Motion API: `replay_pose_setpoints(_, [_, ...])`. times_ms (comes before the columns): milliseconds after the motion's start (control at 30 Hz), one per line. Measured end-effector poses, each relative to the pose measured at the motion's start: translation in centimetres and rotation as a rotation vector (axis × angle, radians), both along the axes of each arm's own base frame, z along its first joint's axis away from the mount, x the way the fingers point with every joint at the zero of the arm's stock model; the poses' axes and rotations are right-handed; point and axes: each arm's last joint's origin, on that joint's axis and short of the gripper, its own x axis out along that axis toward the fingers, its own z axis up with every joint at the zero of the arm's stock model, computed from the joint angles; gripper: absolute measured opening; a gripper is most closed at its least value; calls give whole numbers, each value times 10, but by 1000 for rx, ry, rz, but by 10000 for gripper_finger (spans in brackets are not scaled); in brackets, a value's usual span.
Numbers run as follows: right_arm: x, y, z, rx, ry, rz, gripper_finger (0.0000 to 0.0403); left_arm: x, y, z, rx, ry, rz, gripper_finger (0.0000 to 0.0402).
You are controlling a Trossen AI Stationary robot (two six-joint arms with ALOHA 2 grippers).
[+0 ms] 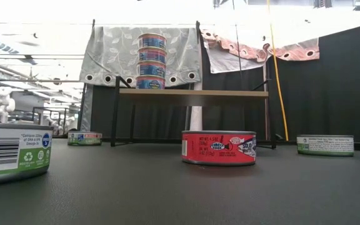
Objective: Stack canned seafood by type on shelf
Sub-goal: Stack the blue pink tuna can on top of the other blue pink tuna can on the shelf
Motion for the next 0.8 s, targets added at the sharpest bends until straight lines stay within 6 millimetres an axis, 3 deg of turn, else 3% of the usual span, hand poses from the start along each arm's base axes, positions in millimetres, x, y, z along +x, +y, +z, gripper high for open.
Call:
replay_pose_setpoints(267, [0, 0, 0, -2, -1, -16, 175, 0, 1, -1, 36, -1, 54, 205])
replay_pose_setpoints(400, [0, -1, 0, 5, -7, -21, 175, 1, 2, 0, 55, -17, 77, 215])
replay_pose_setpoints(800, [-1, 1, -1, 35, -15, -34, 181, -2, 7, 5, 177, -76, 171, 305])
